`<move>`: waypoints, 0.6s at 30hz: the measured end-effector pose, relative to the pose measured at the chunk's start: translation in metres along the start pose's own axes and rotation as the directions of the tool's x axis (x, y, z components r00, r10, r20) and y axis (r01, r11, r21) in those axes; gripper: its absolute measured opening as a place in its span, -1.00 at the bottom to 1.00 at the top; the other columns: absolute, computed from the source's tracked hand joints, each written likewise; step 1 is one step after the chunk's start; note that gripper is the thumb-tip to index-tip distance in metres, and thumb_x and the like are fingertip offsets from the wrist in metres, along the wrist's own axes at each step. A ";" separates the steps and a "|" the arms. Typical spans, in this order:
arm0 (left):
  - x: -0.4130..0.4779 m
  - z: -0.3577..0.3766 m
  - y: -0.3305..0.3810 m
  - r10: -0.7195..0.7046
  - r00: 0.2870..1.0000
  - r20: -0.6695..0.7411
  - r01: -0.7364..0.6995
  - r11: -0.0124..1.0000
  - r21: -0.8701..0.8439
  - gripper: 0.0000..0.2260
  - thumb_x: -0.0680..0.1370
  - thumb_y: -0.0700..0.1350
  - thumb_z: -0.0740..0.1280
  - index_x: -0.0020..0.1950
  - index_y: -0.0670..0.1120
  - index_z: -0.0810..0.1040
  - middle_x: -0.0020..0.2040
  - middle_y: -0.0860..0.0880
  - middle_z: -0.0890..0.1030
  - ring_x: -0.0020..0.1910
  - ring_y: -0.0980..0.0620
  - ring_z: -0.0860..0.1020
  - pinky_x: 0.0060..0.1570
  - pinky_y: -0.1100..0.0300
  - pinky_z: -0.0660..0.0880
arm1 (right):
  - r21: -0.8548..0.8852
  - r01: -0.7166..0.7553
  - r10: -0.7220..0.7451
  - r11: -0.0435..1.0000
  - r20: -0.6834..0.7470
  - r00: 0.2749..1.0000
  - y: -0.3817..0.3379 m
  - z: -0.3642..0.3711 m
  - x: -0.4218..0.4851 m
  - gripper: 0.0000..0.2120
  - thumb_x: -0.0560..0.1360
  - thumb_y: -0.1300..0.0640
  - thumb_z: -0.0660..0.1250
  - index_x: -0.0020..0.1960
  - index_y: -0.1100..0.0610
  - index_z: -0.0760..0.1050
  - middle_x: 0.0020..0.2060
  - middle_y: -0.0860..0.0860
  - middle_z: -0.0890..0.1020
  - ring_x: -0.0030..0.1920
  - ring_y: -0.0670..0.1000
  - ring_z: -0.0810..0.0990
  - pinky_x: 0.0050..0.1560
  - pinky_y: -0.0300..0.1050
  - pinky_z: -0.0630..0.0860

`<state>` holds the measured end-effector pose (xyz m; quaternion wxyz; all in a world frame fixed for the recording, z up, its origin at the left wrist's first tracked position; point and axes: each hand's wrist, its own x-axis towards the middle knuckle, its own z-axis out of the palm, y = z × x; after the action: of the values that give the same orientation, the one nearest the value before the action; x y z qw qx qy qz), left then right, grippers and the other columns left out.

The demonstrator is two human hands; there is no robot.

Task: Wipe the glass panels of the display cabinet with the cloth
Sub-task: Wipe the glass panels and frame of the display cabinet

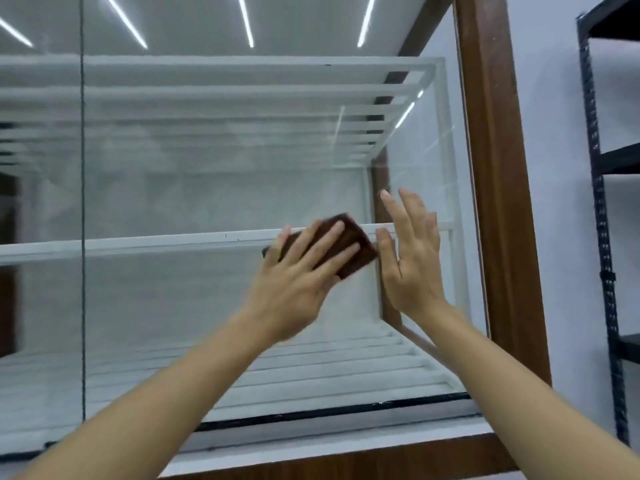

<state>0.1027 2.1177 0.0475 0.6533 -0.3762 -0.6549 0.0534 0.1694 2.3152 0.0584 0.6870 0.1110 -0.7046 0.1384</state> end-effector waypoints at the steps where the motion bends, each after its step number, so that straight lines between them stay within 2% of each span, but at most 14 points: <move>1: 0.027 -0.003 -0.020 -0.133 0.990 -0.041 0.133 0.991 0.003 -0.56 0.67 0.06 0.11 0.57 0.15 0.29 0.61 -0.01 0.22 0.58 -0.10 0.20 0.48 -0.16 0.13 | -0.036 0.005 -0.004 0.999 0.018 1.000 0.000 0.004 0.001 -0.52 0.67 -0.05 0.01 0.57 0.01 0.22 0.58 0.04 0.23 0.60 0.07 0.10 0.58 0.25 -0.09; 4: 0.098 -0.021 -0.076 -0.432 0.902 -0.011 0.429 0.898 -0.096 -0.55 0.70 0.06 0.03 0.61 0.16 0.15 0.65 -0.01 0.06 0.62 -0.12 0.03 0.51 -0.15 -0.07 | -0.191 0.016 -0.004 0.982 0.062 0.998 0.000 0.014 0.007 -0.50 0.66 -0.12 -0.03 0.58 -0.06 0.17 0.60 0.02 0.17 0.61 0.08 0.04 0.56 0.25 -0.20; 6: 0.114 -0.021 -0.089 -0.485 0.875 -0.006 0.482 0.871 -0.094 -0.55 0.71 0.06 0.00 0.63 0.16 0.09 0.66 0.00 -0.01 0.63 -0.11 -0.04 0.53 -0.15 -0.12 | -0.283 0.026 -0.007 0.959 0.068 0.998 0.000 0.018 0.009 -0.49 0.66 -0.14 -0.05 0.58 -0.08 0.16 0.61 0.02 0.15 0.62 0.09 0.02 0.54 0.26 -0.23; 8: 0.102 -0.017 -0.078 -0.447 0.893 -0.047 0.440 0.891 -0.111 -0.55 0.71 0.05 0.01 0.62 0.15 0.11 0.66 -0.02 0.02 0.62 -0.12 -0.01 0.52 -0.14 -0.10 | -0.297 0.016 0.003 0.955 0.063 0.998 0.000 0.020 0.008 -0.49 0.66 -0.15 -0.05 0.58 -0.08 0.17 0.61 0.02 0.14 0.62 0.09 0.01 0.55 0.28 -0.22; 11: 0.027 -0.005 -0.025 -0.327 0.941 -0.085 0.322 0.945 -0.065 -0.54 0.67 0.04 0.07 0.60 0.12 0.23 0.63 -0.05 0.15 0.60 -0.14 0.13 0.50 -0.14 0.03 | -0.279 -0.008 0.023 0.960 0.050 0.999 -0.006 0.022 -0.003 -0.48 0.65 -0.15 -0.06 0.58 -0.07 0.19 0.61 0.02 0.15 0.62 0.10 0.00 0.55 0.28 -0.22; 14: -0.081 -0.003 0.041 -0.119 0.991 0.061 0.122 0.992 -0.034 -0.49 0.64 0.02 0.13 0.61 0.13 0.19 0.64 -0.05 0.12 0.61 -0.13 0.10 0.49 -0.18 0.12 | -0.264 -0.020 0.043 0.964 0.083 0.996 -0.015 0.026 -0.025 -0.49 0.65 -0.14 -0.08 0.57 -0.09 0.18 0.61 0.00 0.14 0.62 0.10 -0.01 0.55 0.32 -0.22; 16: -0.104 -0.004 0.036 -0.013 0.993 0.119 0.017 0.999 -0.032 -0.49 0.64 0.05 0.12 0.60 0.15 0.20 0.63 -0.04 0.15 0.60 -0.13 0.14 0.48 -0.17 0.14 | -0.252 -0.019 0.048 0.968 0.111 0.993 -0.021 0.029 -0.042 -0.49 0.64 -0.15 -0.09 0.57 -0.10 0.18 0.61 -0.01 0.12 0.62 0.09 -0.04 0.53 0.33 -0.26; 18: -0.072 -0.005 -0.007 -0.076 0.993 0.085 0.080 0.996 -0.041 -0.52 0.63 0.04 0.10 0.58 0.15 0.24 0.61 -0.04 0.21 0.56 -0.14 0.24 0.44 -0.16 0.14 | -0.245 -0.020 0.053 0.969 0.129 0.990 -0.026 0.031 -0.051 -0.48 0.64 -0.15 -0.10 0.58 -0.12 0.16 0.62 -0.03 0.09 0.63 0.09 -0.07 0.51 0.33 -0.31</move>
<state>0.0943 2.0704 -0.0072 0.6184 -0.3622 -0.6968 0.0291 0.1509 2.2786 0.0076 0.6437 0.0221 -0.7629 0.0561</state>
